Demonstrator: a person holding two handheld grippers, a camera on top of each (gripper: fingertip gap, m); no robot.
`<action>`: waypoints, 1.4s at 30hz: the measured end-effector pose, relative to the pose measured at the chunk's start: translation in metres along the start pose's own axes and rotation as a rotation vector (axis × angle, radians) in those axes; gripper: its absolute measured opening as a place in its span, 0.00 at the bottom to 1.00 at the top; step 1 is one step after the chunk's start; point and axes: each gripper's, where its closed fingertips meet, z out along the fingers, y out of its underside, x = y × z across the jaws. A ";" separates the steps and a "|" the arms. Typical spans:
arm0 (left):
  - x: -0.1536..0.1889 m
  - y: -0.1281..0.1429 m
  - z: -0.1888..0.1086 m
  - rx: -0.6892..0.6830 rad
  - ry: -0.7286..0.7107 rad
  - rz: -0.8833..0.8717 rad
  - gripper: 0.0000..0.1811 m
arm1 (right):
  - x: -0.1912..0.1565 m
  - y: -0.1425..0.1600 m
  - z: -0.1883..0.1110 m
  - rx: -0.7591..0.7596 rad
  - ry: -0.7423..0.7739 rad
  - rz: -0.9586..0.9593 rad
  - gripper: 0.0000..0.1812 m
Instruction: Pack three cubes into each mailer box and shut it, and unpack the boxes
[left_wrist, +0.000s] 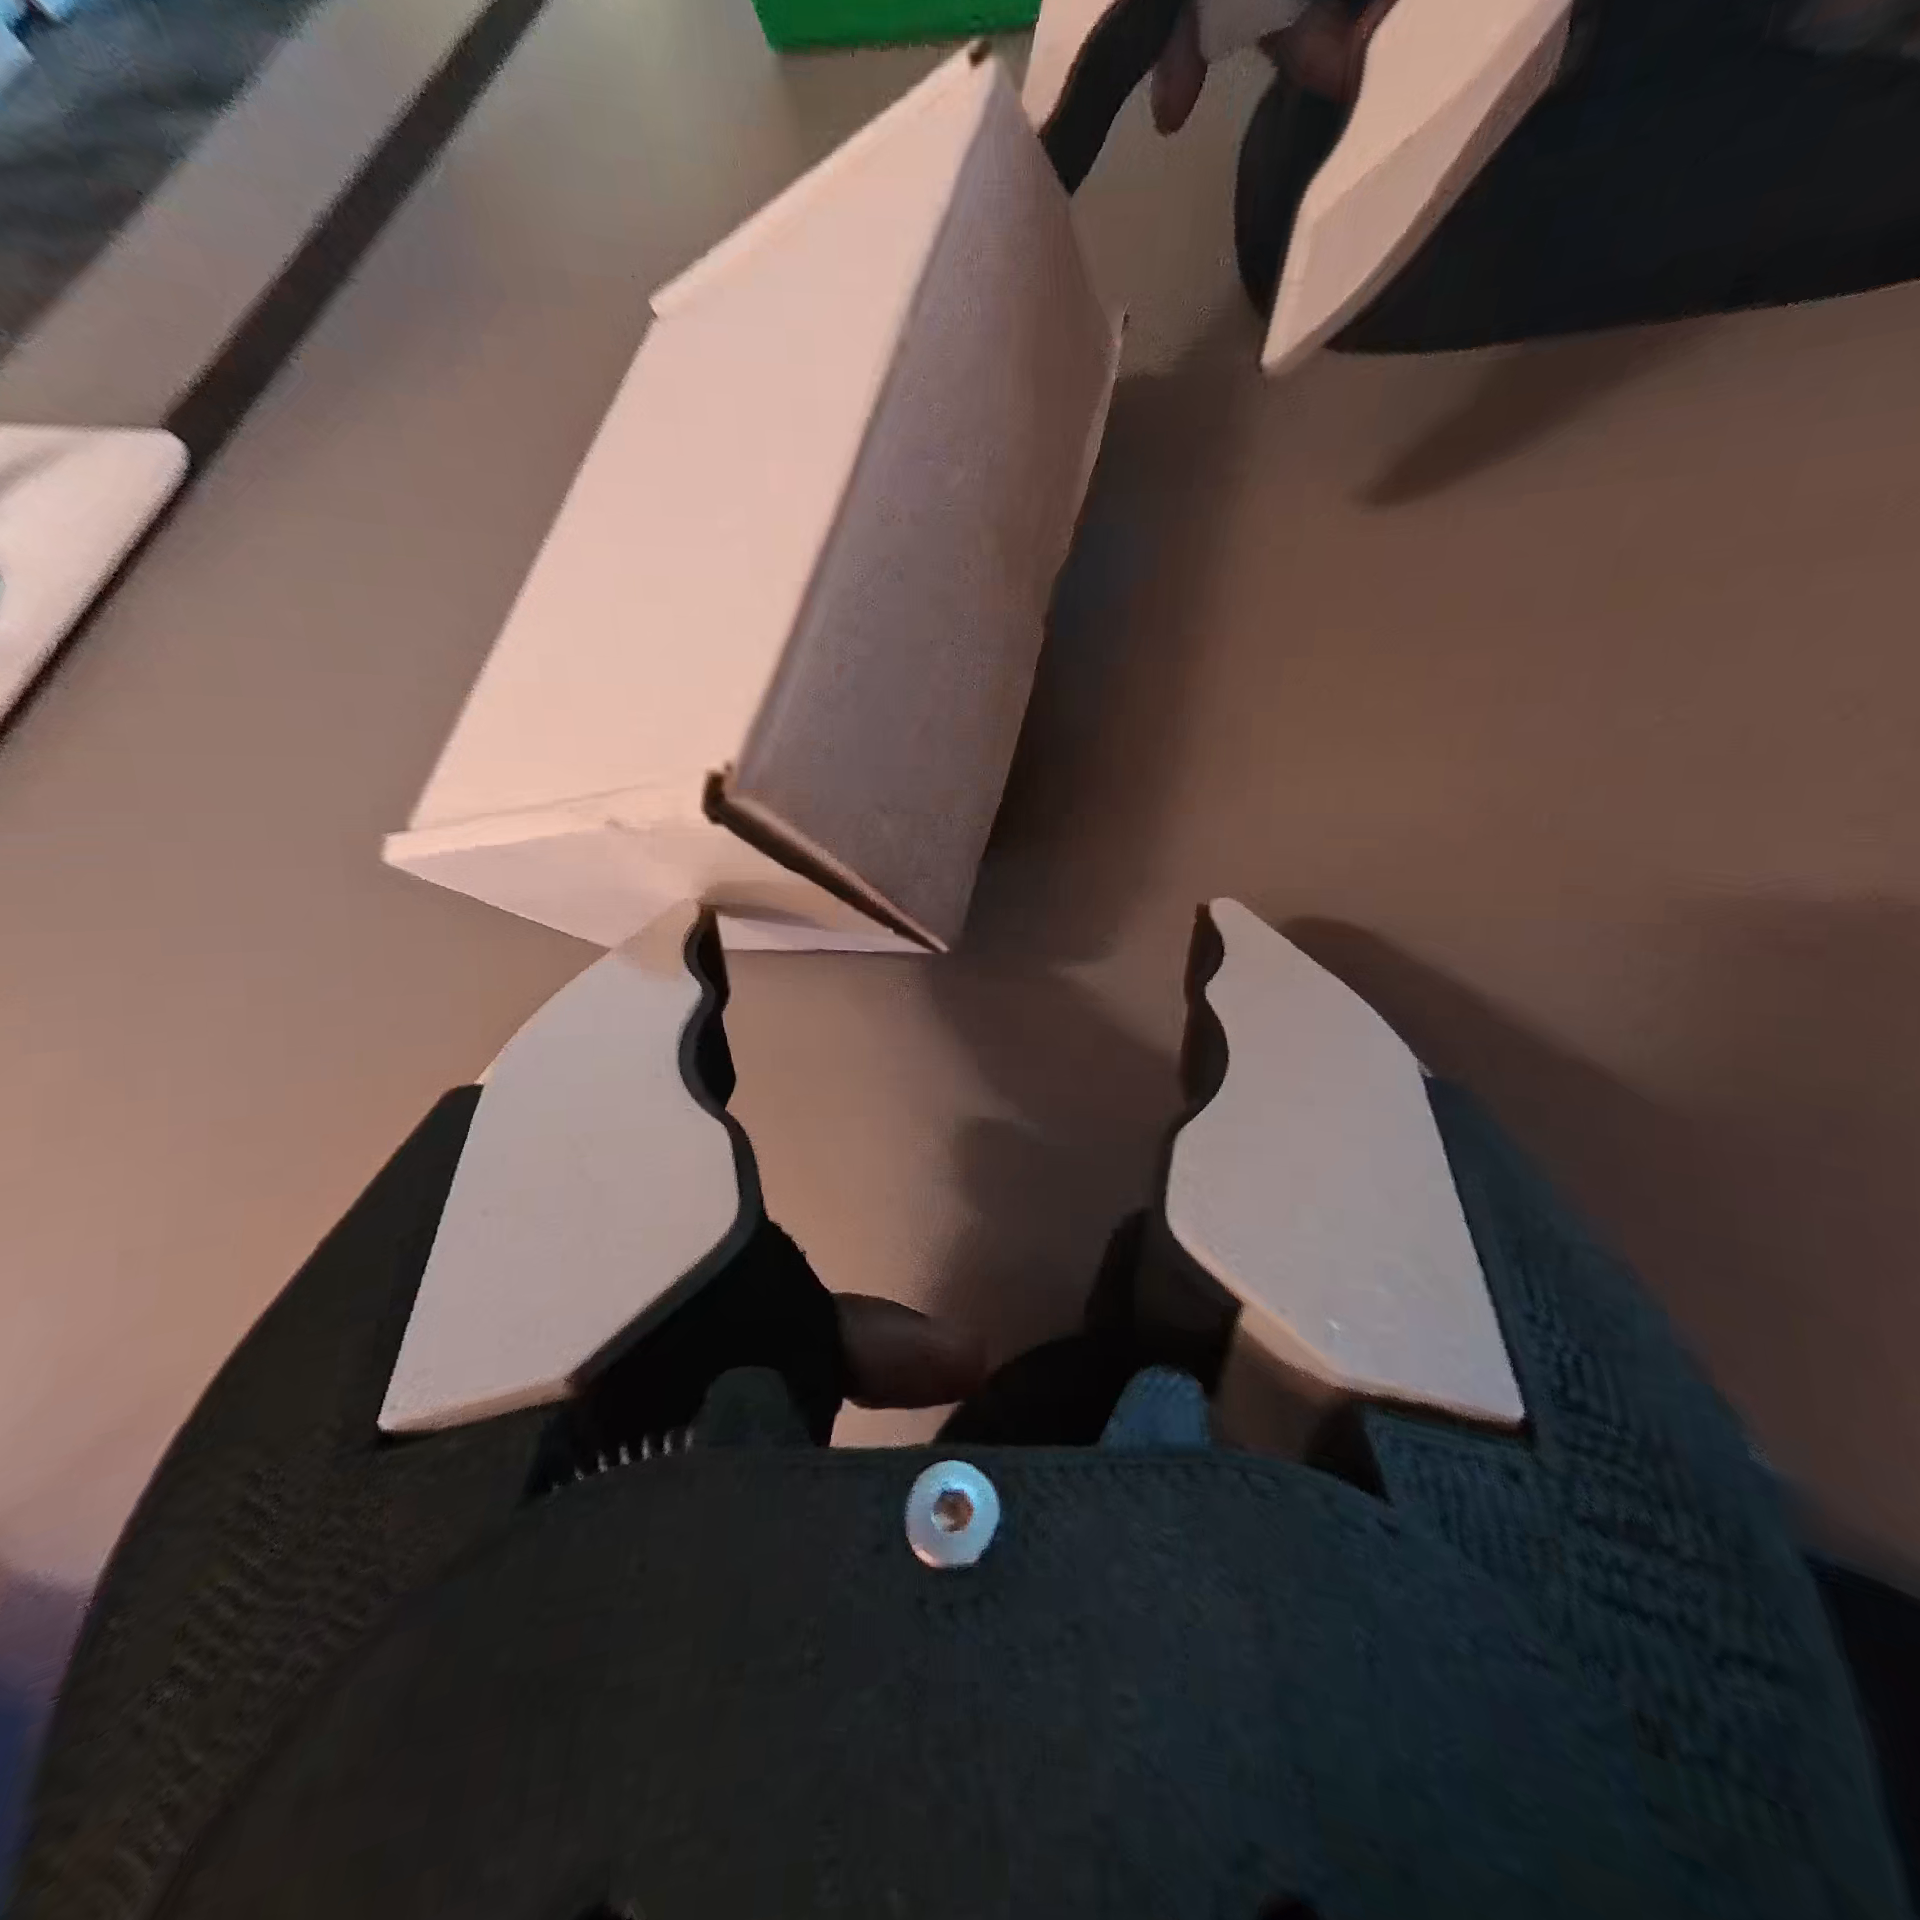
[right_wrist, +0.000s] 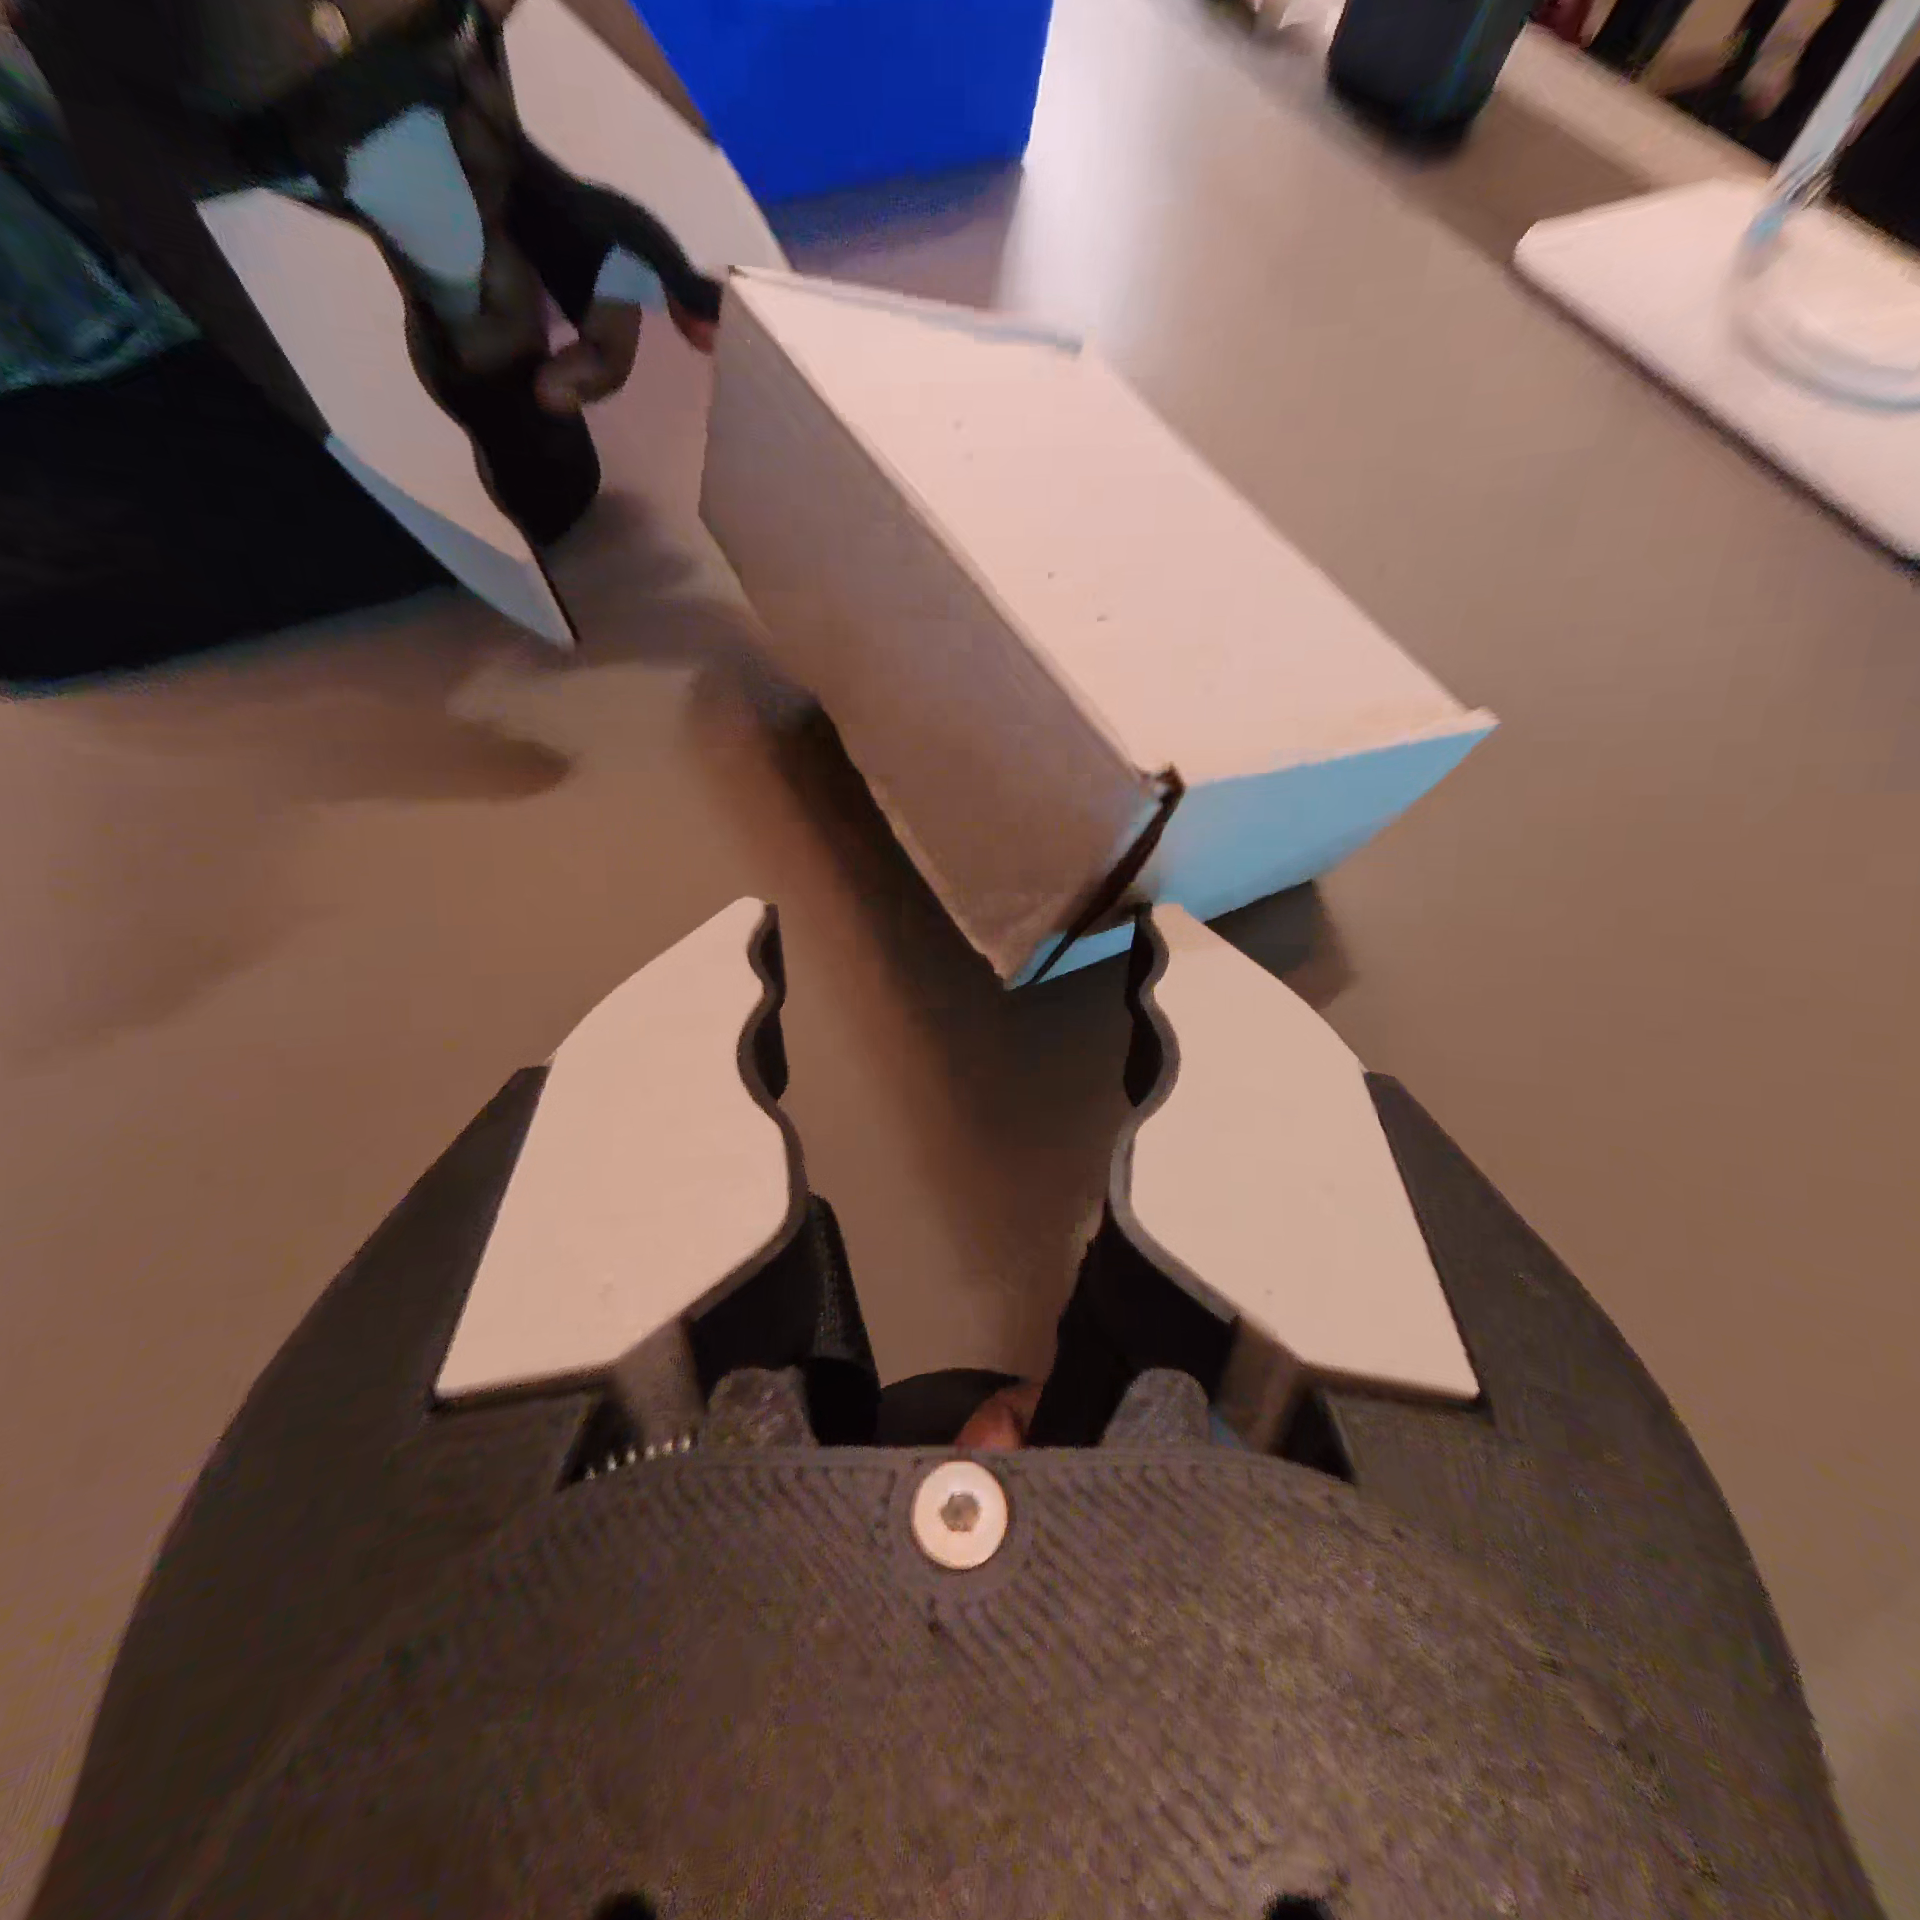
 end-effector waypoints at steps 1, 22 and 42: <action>-0.002 -0.002 -0.001 0.021 -0.018 0.017 0.44 | 0.002 -0.004 -0.003 0.033 0.015 -0.008 0.34; -0.014 -0.022 -0.017 0.206 -0.112 0.098 0.14 | 0.012 -0.029 -0.029 0.241 0.080 -0.013 0.16; -0.031 -0.048 -0.023 0.413 -0.111 -0.085 0.71 | 0.013 -0.043 -0.050 0.411 0.080 -0.069 0.32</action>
